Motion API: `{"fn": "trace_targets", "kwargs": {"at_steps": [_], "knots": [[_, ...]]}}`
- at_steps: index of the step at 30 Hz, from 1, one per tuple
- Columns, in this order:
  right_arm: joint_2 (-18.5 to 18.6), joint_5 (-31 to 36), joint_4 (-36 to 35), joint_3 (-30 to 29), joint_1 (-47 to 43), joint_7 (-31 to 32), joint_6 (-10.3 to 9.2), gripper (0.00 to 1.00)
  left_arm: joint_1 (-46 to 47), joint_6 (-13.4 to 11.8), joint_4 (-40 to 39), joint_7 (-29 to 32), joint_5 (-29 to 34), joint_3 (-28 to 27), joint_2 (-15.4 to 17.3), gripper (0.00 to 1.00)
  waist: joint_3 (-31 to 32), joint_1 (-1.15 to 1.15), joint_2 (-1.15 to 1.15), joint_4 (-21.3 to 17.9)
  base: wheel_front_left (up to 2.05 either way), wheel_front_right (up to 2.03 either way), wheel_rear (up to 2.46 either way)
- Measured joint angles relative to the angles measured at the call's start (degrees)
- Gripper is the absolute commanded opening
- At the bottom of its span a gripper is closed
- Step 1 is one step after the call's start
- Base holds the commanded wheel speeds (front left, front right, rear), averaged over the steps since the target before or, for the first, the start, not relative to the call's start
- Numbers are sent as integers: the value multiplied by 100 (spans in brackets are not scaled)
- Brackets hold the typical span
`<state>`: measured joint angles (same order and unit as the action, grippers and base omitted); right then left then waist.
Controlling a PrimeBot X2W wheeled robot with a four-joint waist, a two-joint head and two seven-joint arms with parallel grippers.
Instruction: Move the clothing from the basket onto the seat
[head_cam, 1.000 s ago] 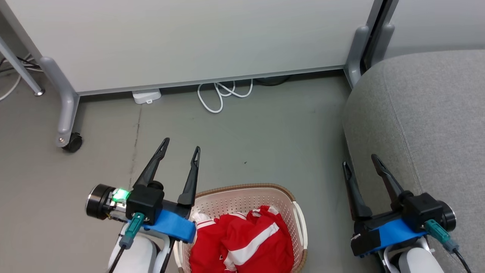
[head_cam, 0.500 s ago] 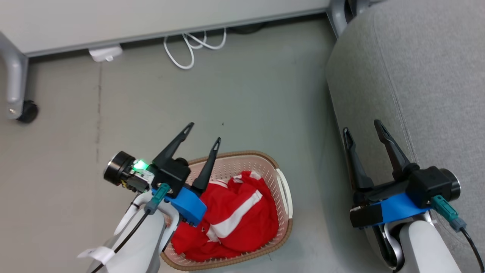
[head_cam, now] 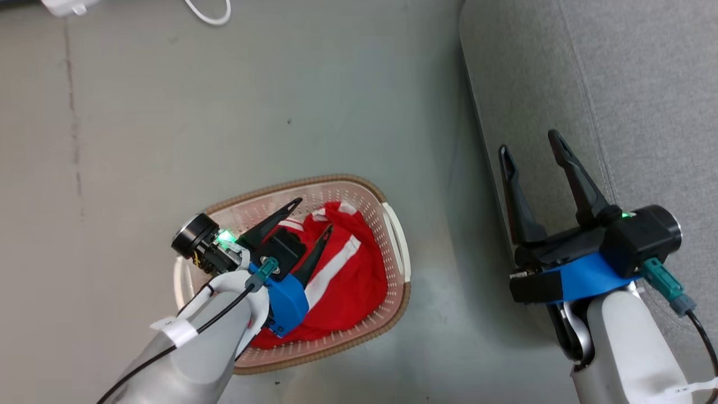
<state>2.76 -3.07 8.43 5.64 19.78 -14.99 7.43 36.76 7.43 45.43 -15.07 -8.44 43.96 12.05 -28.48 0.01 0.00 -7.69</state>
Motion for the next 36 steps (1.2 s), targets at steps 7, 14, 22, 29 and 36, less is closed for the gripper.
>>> {"fn": "trace_targets", "kwargs": {"at_steps": [7,14,22,29,36], "knots": [[0,-8,-138,88,275,0,0,100,515,0,979,-1,-353,1038,42,100,-567,0,0,-172,0,0,0],[1,-11,-209,78,361,0,4,100,803,1,1868,393,-1007,1839,8,100,-1015,0,0,-318,0,0,0],[1,-20,-315,77,467,0,4,100,1067,1,2092,1011,-1863,2480,123,100,-1409,0,0,-398,0,0,0],[1,-42,-423,77,591,-1,4,100,1329,1,2127,1279,-2239,2743,222,100,-1771,0,0,-437,0,0,0],[1,-15,-523,44,648,-2,4,100,1545,1,2192,1295,-2277,2877,199,100,-2103,0,0,-465,0,0,0]]}}
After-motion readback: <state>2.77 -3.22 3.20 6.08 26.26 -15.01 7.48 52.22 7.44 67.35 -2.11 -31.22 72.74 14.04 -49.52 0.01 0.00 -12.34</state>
